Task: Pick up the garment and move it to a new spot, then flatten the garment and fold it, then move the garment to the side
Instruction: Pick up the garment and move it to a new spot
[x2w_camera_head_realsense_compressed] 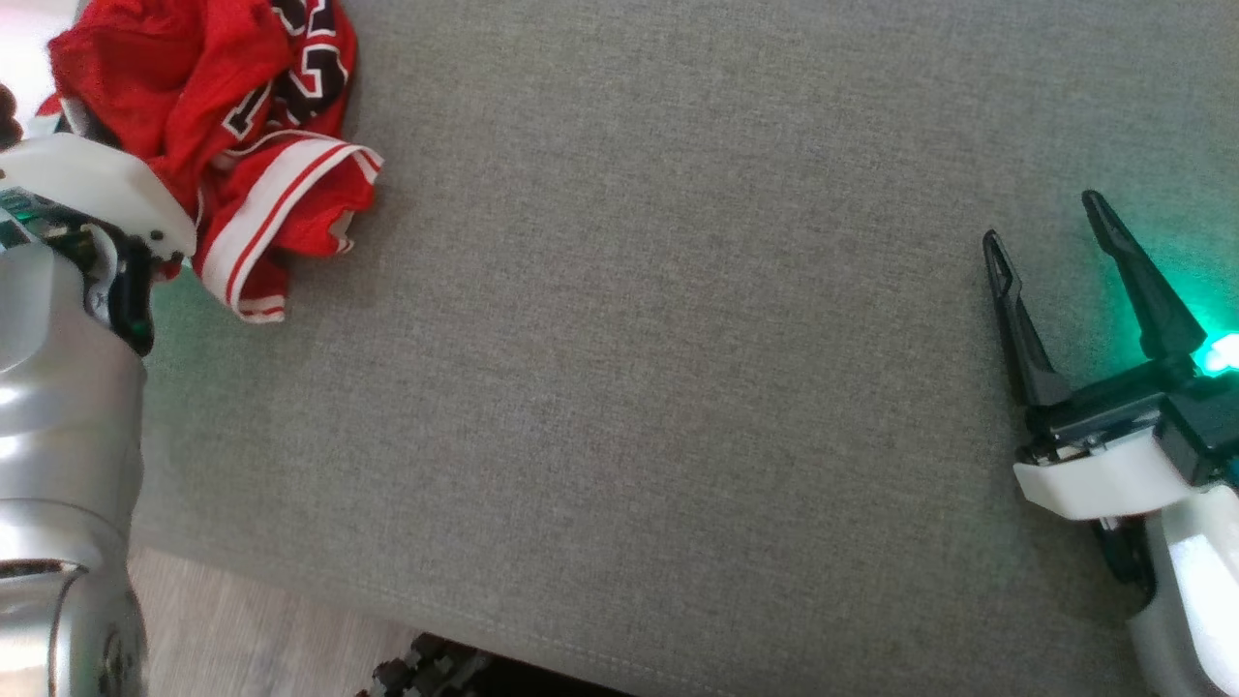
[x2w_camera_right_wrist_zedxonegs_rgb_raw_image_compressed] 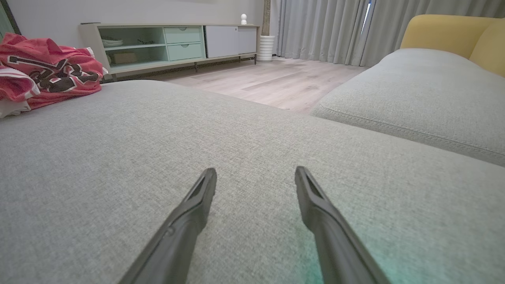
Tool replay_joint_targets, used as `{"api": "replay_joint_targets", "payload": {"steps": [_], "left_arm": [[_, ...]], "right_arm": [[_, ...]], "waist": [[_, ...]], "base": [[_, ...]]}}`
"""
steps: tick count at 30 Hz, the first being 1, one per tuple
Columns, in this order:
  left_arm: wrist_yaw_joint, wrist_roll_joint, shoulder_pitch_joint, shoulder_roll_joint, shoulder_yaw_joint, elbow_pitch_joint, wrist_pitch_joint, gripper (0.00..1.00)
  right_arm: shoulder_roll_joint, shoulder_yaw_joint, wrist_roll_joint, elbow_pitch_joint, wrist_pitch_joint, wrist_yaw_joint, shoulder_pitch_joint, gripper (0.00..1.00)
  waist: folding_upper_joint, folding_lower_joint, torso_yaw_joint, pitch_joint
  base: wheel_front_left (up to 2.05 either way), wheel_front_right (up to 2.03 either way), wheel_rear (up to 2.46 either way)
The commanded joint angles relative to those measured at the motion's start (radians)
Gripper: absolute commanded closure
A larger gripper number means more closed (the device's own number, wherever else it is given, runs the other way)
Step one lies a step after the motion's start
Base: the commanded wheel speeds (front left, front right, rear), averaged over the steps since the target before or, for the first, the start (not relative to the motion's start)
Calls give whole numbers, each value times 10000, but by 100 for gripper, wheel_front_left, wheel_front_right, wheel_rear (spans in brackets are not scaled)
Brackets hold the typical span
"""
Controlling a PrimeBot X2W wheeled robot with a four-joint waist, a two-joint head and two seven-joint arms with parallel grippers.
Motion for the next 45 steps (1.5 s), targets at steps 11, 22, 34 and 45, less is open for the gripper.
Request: {"api": "replay_joint_targets", "payload": {"steps": [11,22,34,45], "left_arm": [[-55,123,-1795,1082,-1292,-1642,-2002,100],[-56,-1162,-2875,1531,-4172,-4555,-1255,100],[-57,-2699,-2890,1318,-5916,-6102,-365,100],[-57,-3268,-2293,273,-7312,-6129,49,100]], "right_arm": [[658,416,304,1460,125,-9,-12,0],[1977,746,495,1732,125,-9,440,0],[2276,615,988,1473,125,-9,888,0],[2279,559,1341,1300,125,-9,1047,0]], "waist": [[0,0,-631,-1912],[0,0,-2678,-4234],[0,0,-5329,-5086],[0,0,-6507,-4966]], "base": [[0,0,0],[0,0,0],[0,0,0],[0,0,0]]}}
